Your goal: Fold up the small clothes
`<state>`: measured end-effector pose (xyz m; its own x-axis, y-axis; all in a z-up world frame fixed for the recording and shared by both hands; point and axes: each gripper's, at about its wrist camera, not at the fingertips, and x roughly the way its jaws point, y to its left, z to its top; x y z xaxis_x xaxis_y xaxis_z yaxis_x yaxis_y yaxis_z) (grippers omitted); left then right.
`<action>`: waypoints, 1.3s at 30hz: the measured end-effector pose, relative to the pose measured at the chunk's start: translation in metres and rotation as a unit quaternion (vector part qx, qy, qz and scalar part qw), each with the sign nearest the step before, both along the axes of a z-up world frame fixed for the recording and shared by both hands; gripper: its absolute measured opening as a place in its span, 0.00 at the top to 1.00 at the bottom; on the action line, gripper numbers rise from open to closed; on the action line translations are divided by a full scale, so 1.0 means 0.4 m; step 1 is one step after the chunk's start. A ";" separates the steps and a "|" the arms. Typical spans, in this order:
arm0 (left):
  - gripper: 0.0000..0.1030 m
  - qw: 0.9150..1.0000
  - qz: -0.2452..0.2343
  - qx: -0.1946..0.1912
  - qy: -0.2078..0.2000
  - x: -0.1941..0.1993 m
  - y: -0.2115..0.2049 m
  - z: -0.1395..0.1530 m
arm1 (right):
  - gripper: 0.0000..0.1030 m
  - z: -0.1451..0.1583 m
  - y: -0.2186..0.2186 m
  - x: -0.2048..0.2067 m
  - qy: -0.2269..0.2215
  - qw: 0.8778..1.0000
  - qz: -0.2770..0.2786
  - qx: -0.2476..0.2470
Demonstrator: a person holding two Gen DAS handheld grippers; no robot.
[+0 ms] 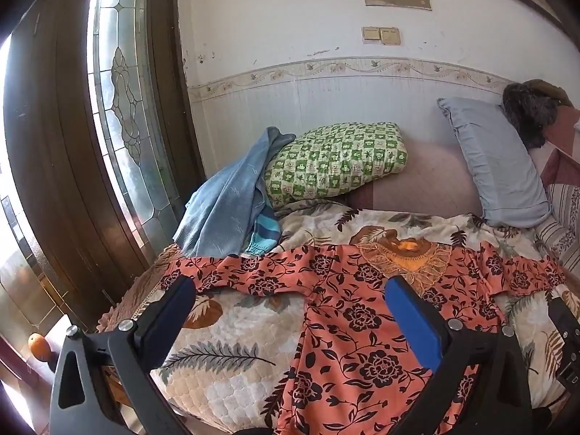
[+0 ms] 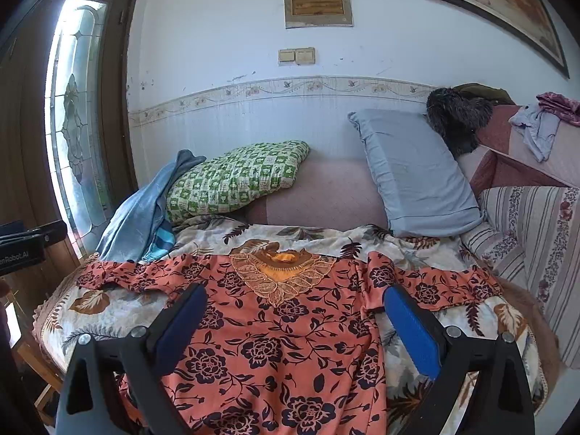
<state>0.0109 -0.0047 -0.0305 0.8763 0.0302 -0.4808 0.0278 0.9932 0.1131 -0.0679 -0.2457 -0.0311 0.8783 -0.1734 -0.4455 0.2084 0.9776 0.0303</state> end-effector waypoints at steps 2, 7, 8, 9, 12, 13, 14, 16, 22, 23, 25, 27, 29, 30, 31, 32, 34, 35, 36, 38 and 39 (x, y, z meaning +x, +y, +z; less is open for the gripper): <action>0.00 1.000 0.000 0.000 0.004 0.005 -0.001 -0.001 | 0.03 0.000 -0.003 0.002 0.000 1.000 0.000 0.002; 0.00 1.000 0.002 0.000 0.006 0.012 0.001 0.005 | 0.03 0.000 -0.003 0.008 0.001 1.000 0.001 0.010; 0.00 1.000 0.003 0.000 0.006 0.011 0.003 0.004 | 0.03 0.001 -0.004 0.010 0.002 1.000 0.002 0.010; 0.00 1.000 0.004 0.000 0.006 0.014 0.009 0.007 | 0.03 0.000 -0.003 0.009 0.003 1.000 0.002 0.010; 0.00 1.000 0.005 -0.001 0.007 0.013 0.011 0.008 | 0.03 0.000 -0.002 0.008 0.004 1.000 0.003 0.009; 0.00 1.000 0.006 0.000 0.007 0.015 0.009 0.011 | 0.03 0.000 -0.002 0.008 0.004 1.000 0.003 0.009; 0.00 1.000 0.006 0.000 0.008 0.014 0.011 0.010 | 0.03 0.001 -0.002 0.008 0.004 1.000 0.003 0.010; 0.00 1.000 0.005 -0.001 0.008 0.008 0.008 0.006 | 0.03 0.002 -0.001 0.006 0.003 1.000 0.003 0.011; 0.00 1.000 0.004 -0.002 0.008 0.004 0.010 0.007 | 0.03 0.008 0.002 0.003 0.003 1.000 0.003 0.011; 0.00 1.000 0.004 -0.002 0.008 0.004 0.011 0.008 | 0.03 0.008 0.002 0.002 0.003 1.000 0.002 0.011; 0.00 1.000 0.003 -0.002 0.007 -0.003 0.009 0.006 | 0.03 0.010 0.003 0.001 0.002 1.000 0.003 0.010; 0.00 1.000 0.000 0.000 0.008 -0.011 0.002 0.005 | 0.03 0.011 0.003 -0.004 0.002 1.000 0.002 0.011; 0.00 1.000 -0.001 0.001 0.009 -0.016 -0.002 0.007 | 0.03 0.011 0.005 -0.004 0.001 1.000 0.002 0.012; 0.00 1.000 -0.002 0.001 0.009 -0.019 -0.003 0.006 | 0.03 0.013 0.002 -0.006 0.001 1.000 0.003 0.012; 0.00 1.000 -0.003 0.001 0.011 -0.015 -0.003 0.009 | 0.03 0.013 0.004 -0.005 0.002 1.000 0.003 0.012; 0.00 1.000 -0.004 0.001 0.013 -0.013 -0.004 0.010 | 0.03 0.012 0.003 -0.005 0.002 1.000 0.002 0.011; 0.00 1.000 -0.005 0.001 0.015 -0.009 -0.003 0.014 | 0.03 0.015 0.002 -0.013 0.001 1.000 0.002 0.011; 0.00 1.000 -0.006 0.001 0.016 -0.007 -0.003 0.015 | 0.03 0.015 0.002 -0.013 0.002 1.000 0.001 0.011; 0.00 1.000 -0.008 0.001 0.017 -0.009 -0.006 0.015 | 0.03 0.015 0.002 -0.013 0.002 1.000 0.001 0.011; 0.00 1.000 -0.009 0.003 0.018 -0.003 -0.007 0.019 | 0.03 0.014 0.003 -0.013 0.002 1.000 0.001 0.012; 0.00 1.000 -0.010 0.004 0.018 -0.005 -0.009 0.019 | 0.03 0.012 0.003 -0.013 0.002 1.000 0.001 0.012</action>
<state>0.0091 -0.0083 -0.0228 0.8589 0.0159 -0.5119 0.0525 0.9915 0.1190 -0.0730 -0.2443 -0.0262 0.8770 -0.1605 -0.4529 0.2058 0.9772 0.0521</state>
